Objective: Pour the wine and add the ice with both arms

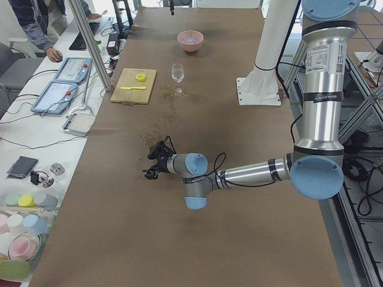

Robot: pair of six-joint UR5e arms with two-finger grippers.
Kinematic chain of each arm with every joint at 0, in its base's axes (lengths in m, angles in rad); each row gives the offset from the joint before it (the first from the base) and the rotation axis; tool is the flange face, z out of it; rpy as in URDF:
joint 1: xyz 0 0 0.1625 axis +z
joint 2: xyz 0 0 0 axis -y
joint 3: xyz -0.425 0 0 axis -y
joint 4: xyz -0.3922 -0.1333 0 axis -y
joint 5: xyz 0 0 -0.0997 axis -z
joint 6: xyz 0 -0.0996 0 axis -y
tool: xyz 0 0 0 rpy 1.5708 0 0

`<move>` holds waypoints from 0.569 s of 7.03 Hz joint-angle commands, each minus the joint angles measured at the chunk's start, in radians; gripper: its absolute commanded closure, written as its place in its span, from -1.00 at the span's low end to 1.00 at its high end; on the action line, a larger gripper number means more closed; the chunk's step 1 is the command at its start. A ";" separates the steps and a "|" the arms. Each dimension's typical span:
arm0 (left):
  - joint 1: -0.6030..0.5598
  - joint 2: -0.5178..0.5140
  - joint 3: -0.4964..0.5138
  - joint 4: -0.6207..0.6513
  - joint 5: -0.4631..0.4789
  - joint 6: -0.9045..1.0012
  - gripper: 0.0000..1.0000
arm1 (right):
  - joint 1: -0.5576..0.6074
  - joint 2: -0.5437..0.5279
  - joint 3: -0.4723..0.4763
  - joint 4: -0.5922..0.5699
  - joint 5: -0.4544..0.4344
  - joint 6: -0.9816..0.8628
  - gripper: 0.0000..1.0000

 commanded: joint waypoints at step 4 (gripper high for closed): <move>0.013 -0.009 0.055 -0.126 0.025 -0.037 -0.95 | -0.015 0.003 -0.011 0.000 0.000 0.000 -1.00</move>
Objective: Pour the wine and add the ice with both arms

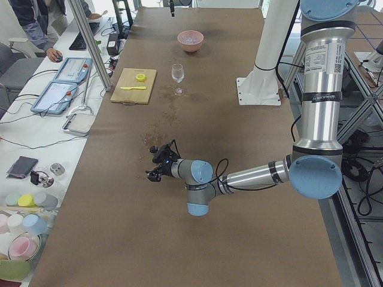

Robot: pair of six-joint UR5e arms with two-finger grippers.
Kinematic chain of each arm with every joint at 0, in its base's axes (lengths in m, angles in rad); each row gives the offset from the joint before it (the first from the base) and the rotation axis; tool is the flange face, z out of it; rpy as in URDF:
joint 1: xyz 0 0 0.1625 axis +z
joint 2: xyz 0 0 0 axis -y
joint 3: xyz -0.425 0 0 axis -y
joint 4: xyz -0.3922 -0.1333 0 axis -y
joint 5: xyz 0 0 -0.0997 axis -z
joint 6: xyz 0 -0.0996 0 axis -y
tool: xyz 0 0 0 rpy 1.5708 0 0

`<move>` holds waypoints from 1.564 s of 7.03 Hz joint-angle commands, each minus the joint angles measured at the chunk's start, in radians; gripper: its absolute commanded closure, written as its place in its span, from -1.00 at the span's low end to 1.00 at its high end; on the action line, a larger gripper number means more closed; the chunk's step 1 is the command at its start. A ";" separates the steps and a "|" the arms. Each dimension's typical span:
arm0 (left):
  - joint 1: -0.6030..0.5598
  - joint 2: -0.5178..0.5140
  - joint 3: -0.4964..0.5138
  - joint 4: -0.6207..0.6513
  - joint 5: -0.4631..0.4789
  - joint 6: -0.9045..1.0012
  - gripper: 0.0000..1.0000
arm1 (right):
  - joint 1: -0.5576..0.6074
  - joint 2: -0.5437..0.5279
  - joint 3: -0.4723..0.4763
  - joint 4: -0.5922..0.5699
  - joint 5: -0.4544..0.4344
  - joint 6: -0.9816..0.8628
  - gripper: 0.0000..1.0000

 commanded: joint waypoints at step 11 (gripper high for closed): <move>0.294 -0.096 0.064 0.044 0.398 -0.031 -0.78 | -0.007 0.003 -0.021 0.000 0.026 0.000 -1.00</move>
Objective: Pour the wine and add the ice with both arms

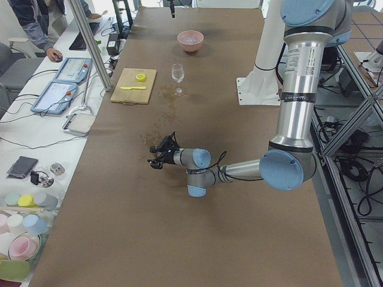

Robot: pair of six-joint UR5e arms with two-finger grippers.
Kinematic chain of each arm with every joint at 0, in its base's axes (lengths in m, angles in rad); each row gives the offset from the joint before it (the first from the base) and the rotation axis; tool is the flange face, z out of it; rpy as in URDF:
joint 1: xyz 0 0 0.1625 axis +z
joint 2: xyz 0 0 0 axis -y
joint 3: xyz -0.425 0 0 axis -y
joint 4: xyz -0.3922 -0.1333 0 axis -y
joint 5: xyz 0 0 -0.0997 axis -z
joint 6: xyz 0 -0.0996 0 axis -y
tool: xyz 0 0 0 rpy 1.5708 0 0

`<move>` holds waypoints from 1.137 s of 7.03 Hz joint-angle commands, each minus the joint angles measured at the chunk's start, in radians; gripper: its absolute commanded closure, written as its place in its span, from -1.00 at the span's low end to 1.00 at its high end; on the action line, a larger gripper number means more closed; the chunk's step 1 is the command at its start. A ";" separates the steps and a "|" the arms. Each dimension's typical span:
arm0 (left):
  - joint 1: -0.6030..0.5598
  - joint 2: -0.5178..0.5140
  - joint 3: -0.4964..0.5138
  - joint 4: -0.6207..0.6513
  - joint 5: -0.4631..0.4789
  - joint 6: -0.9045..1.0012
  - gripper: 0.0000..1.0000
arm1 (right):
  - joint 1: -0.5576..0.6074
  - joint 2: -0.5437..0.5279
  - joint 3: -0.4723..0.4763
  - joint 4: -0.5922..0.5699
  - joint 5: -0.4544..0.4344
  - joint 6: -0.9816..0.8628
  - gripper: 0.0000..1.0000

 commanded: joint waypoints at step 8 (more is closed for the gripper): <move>0.064 -0.024 0.043 0.022 0.060 -0.012 0.08 | 0.000 -0.003 -0.008 0.008 0.010 0.000 -1.00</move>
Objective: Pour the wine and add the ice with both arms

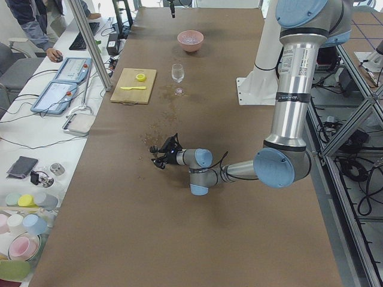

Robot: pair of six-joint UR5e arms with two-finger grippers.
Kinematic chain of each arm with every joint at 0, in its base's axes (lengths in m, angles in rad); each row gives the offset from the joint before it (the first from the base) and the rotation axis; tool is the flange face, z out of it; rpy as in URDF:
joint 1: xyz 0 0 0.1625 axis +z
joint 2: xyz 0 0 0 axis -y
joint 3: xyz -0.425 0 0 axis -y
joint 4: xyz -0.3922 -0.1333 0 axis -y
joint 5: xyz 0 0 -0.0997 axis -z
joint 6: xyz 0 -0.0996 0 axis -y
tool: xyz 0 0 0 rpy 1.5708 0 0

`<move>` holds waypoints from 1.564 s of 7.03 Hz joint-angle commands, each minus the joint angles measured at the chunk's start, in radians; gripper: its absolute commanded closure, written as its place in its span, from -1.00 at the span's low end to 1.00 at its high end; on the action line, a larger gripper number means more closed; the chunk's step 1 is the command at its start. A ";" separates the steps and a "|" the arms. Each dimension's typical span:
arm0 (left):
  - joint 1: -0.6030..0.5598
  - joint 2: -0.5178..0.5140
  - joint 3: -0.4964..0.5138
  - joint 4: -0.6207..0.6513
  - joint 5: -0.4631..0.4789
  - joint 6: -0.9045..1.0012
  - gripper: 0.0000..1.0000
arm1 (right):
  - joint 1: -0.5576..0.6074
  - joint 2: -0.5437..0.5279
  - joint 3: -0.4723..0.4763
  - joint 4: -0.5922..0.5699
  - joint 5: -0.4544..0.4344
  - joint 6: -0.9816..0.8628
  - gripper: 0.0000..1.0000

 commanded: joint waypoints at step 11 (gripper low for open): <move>0.009 -0.074 -0.473 0.463 0.003 -0.087 1.00 | 0.004 0.007 -0.032 0.135 0.010 0.054 -1.00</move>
